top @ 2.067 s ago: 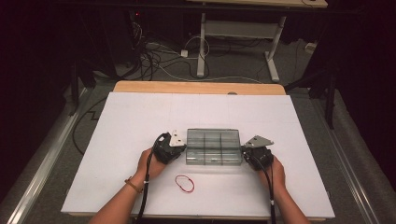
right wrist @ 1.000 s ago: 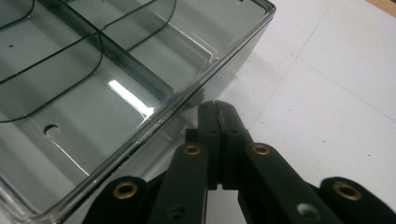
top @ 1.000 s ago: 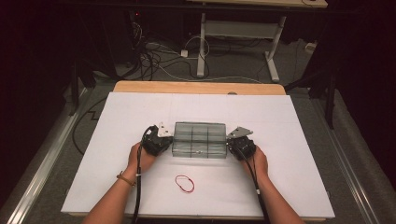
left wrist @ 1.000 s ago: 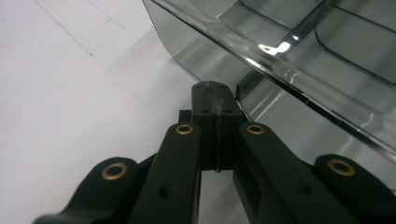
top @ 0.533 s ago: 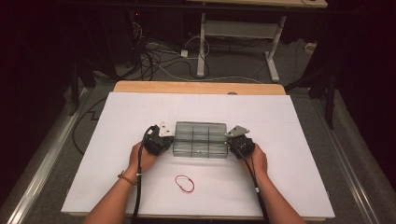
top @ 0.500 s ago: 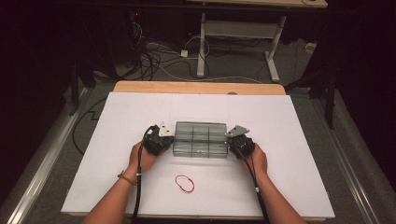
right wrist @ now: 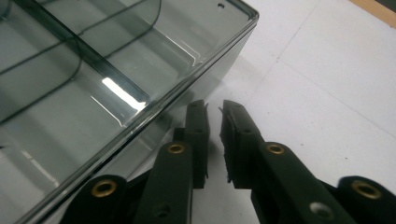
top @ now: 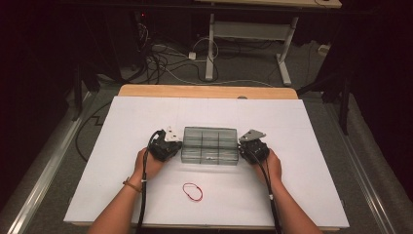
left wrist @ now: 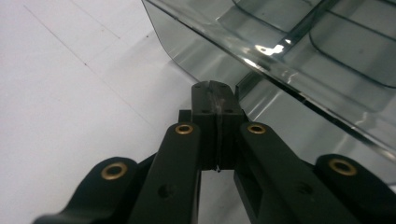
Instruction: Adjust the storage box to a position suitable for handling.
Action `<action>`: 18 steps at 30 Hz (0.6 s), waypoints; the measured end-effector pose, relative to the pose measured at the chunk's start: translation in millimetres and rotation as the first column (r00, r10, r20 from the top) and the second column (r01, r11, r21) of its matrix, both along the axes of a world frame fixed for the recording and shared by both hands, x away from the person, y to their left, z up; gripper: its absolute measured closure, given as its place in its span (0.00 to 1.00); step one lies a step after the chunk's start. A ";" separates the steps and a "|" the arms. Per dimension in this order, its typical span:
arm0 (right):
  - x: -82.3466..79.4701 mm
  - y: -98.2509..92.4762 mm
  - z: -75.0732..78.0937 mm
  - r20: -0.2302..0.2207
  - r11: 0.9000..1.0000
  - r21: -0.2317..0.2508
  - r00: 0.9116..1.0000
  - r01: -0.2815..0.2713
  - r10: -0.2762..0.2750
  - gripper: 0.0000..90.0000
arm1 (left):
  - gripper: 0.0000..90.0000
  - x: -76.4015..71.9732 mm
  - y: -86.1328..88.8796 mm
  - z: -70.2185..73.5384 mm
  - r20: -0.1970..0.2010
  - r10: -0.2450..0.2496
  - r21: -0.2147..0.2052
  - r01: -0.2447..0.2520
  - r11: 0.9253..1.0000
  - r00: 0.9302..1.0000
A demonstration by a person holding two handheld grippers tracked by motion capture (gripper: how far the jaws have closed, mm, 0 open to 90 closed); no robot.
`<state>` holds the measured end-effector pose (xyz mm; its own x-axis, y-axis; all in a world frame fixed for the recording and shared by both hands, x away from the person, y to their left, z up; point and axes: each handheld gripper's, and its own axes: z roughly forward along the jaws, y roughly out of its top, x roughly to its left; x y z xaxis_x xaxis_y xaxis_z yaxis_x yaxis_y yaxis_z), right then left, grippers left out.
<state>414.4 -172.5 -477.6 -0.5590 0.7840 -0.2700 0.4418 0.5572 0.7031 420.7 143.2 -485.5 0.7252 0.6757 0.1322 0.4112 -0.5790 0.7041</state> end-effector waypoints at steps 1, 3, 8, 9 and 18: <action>-2.3 -0.9 1.9 0.009 1.000 0.003 1.000 -0.004 0.004 0.88 | 0.97 -1.6 0.1 1.6 0.007 0.002 -0.003 -0.002 1.000 1.000; -8.9 -3.0 7.7 0.041 1.000 0.014 0.999 -0.010 0.009 0.86 | 0.97 -5.4 0.5 5.8 0.029 0.000 0.000 0.000 1.000 1.000; -26.0 -9.0 23.5 0.123 0.995 0.086 0.992 -0.042 0.031 0.78 | 0.97 -12.5 4.7 14.5 0.057 -0.001 -0.037 0.003 0.999 0.998; -29.6 -9.8 26.5 0.138 0.994 0.094 0.990 -0.054 0.040 0.77 | 0.97 -15.8 6.6 17.7 0.070 0.008 -0.044 -0.005 0.999 0.998; -46.6 -21.0 44.0 0.210 0.973 0.182 0.973 -0.140 0.101 0.66 | 0.93 -34.4 14.1 35.3 0.178 -0.028 -0.096 0.046 0.994 0.984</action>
<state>367.7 -193.5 -433.5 -0.6032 0.7624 -0.2342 0.2209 0.4419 0.8694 386.3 157.4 -450.2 0.7214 0.6648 0.1939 0.2550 -0.5154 0.8181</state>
